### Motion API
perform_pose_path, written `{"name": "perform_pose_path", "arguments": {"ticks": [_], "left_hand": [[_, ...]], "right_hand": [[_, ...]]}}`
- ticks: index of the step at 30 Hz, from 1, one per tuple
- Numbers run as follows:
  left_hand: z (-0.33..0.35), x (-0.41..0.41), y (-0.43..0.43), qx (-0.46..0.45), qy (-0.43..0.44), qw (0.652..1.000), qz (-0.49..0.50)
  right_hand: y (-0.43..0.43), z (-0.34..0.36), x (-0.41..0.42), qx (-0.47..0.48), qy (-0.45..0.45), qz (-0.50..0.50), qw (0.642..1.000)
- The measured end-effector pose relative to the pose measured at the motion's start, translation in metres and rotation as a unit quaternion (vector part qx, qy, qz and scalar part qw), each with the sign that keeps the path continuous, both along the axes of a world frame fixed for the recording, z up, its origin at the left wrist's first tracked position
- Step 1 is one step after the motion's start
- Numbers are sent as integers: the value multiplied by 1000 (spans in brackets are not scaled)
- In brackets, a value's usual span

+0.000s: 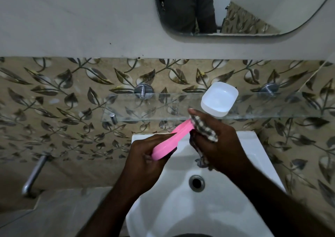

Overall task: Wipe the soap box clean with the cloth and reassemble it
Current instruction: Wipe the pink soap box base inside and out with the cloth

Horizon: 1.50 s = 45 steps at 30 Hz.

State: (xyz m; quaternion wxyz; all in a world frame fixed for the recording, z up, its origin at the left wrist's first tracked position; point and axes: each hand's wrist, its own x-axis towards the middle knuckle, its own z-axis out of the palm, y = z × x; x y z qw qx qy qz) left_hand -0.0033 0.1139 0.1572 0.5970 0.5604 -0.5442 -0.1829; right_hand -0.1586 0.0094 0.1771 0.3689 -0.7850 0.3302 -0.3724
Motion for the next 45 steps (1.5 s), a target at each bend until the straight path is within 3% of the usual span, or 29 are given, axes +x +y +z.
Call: {"name": "perform_pose_path", "arguments": {"ticks": [3, 6, 10, 14, 17, 20, 22, 25, 28, 30, 35, 37, 41, 43, 45], "left_hand": [[1, -2, 3, 27, 98, 995, 3], [-5, 1, 1, 50, 164, 985, -1], [-11, 5, 1, 74, 137, 988, -22], [-5, 12, 0, 144, 26, 987, -66], [1, -1, -11, 119, -39, 992, -31], [-4, -5, -20, 62, -87, 994, 3], [-6, -5, -21, 35, -100, 994, 25], [-7, -6, -19, -5, -116, 992, 46], [-7, -5, -15, -5, -115, 993, 40], [-5, -7, -14, 0, -123, 992, 35], [-5, -4, -14, -14, -119, 991, 53], [-5, -2, -14, -26, -141, 988, 62], [-4, -7, -11, -20, -160, 986, 38], [-5, -8, -11, -21, -144, 989, 28], [-4, -7, -12, -18, -141, 989, 33]], "right_hand": [[-5, 10, -5, 241, -127, 89, 958], [-6, 14, -8, 297, -169, 137, 930], [-6, 17, -8, 199, -99, 94, 970], [-4, 19, -8, 45, 21, 82, 995], [5, 26, -3, -73, 65, 116, 988], [30, 21, 8, -240, 158, 68, 955], [41, 13, 13, -293, 200, 36, 934], [35, 10, 10, -278, 164, 36, 946], [22, 12, 7, -107, 49, 46, 992], [19, 13, 6, -54, 32, 20, 998], [42, 12, 10, -246, 179, 64, 951], [37, 12, 9, -234, 165, 85, 954], [15, 15, -1, -43, 35, 73, 996], [18, 18, -1, -65, 62, 61, 994], [33, 21, 4, -161, 115, 79, 977]]}}
